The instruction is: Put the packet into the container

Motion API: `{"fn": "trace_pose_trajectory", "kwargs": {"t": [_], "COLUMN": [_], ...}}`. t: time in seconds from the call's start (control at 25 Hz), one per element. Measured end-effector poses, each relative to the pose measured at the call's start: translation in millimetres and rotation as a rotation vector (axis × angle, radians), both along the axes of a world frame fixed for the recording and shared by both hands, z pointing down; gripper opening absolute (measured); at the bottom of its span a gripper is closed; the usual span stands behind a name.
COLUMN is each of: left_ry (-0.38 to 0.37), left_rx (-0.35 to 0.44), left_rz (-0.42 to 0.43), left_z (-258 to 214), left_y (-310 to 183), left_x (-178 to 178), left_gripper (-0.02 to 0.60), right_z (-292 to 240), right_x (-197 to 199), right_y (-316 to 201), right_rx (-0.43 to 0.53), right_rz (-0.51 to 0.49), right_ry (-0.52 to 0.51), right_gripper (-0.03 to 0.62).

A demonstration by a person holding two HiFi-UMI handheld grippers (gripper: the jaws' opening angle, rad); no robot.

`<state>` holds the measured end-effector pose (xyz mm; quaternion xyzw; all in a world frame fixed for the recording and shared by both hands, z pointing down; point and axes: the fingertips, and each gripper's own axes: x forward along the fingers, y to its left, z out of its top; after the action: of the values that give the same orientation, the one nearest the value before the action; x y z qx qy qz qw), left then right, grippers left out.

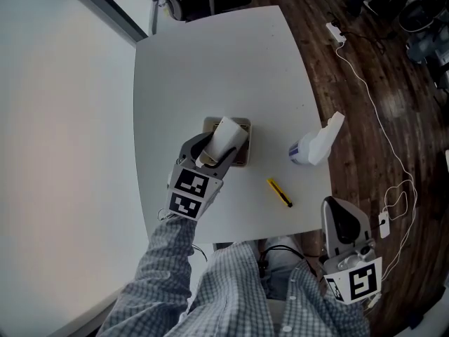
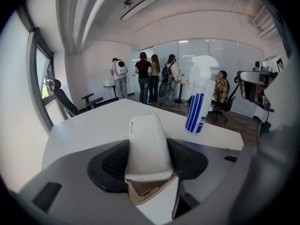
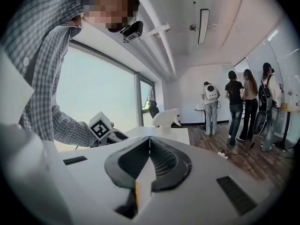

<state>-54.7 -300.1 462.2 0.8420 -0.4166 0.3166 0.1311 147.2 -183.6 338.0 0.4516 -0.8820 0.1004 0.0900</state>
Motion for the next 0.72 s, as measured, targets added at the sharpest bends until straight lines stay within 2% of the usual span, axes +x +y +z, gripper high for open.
{"fn": "trace_pose_trajectory", "kwargs": {"t": [0.24, 0.72], "left_ry": [-0.076, -0.117], "left_rx": [-0.018, -0.036], "left_rz": [0.008, 0.06], "left_z": [15, 19], "left_y": [0, 6], "left_x": [-3, 0], "left_gripper": [0.258, 0.267], "right_z": [1, -4], "right_x": [-1, -8], "right_y": [1, 4], "right_rx": [-0.002, 0.0], "right_rz": [0.0, -0.01], "right_ry": [-0.001, -0.029], "right_gripper": [0.013, 0.014]}}
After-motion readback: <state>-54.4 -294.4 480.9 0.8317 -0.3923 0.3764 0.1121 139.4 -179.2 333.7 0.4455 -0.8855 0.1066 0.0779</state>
